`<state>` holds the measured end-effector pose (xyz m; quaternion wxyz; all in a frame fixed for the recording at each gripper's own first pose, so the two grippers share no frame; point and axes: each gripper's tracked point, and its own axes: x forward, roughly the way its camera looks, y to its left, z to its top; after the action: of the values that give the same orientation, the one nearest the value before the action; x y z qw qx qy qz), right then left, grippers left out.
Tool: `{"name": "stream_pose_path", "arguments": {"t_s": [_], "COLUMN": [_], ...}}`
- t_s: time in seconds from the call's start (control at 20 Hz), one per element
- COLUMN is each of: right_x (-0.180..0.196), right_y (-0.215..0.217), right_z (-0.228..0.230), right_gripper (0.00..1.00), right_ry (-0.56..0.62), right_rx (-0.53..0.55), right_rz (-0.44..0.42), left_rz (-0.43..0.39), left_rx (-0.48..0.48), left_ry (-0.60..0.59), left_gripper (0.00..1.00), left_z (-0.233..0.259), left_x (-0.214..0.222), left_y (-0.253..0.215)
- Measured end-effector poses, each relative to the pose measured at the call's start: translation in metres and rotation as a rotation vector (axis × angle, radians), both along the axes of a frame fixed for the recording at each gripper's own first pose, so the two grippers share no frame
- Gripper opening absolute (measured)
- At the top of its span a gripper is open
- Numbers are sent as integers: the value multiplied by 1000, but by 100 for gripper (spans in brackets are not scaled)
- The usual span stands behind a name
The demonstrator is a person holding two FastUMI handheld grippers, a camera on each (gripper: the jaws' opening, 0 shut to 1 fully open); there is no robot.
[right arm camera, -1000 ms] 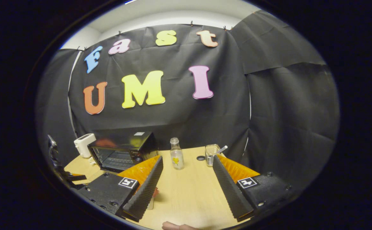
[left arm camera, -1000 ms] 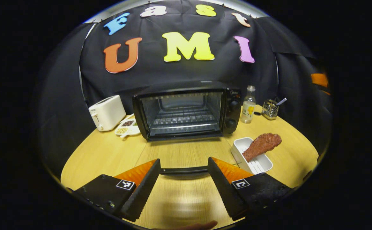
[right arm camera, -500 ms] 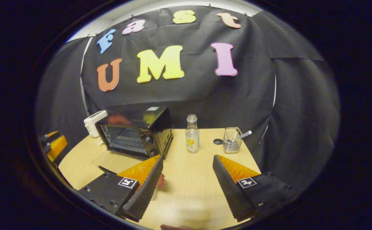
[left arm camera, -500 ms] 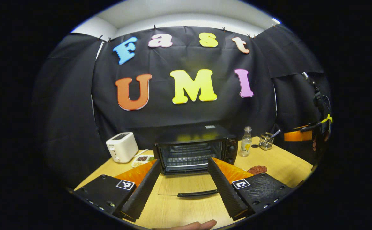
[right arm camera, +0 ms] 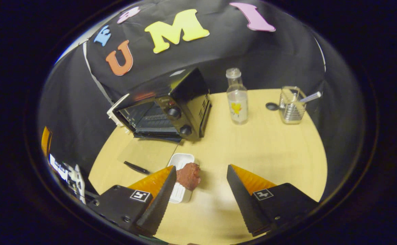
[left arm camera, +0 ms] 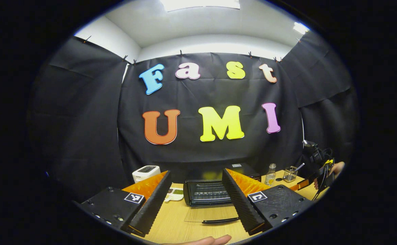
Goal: Open the electric oven with the left hand, put the food in, and close the electric oven.
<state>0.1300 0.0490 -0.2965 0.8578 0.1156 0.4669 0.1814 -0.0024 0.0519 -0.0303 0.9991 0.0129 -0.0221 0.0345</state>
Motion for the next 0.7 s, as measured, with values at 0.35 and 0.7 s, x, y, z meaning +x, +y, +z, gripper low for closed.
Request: {"name": "stream_pose_path", "arguments": {"t_s": [0.35, 0.7], "right_x": [-8, -27], "right_y": [30, 36], "right_z": [-26, -46], "right_gripper": [66, 20], "right_ry": [175, 315], "right_rx": [191, 309], "right_rz": [18, 2], "left_rz": [-9, -50], "left_rx": [-29, -69], "left_ry": [59, 48], "left_gripper": [95, 95], "left_z": [-12, -14], "left_x": [-2, -3], "left_y": [2, -2]}}
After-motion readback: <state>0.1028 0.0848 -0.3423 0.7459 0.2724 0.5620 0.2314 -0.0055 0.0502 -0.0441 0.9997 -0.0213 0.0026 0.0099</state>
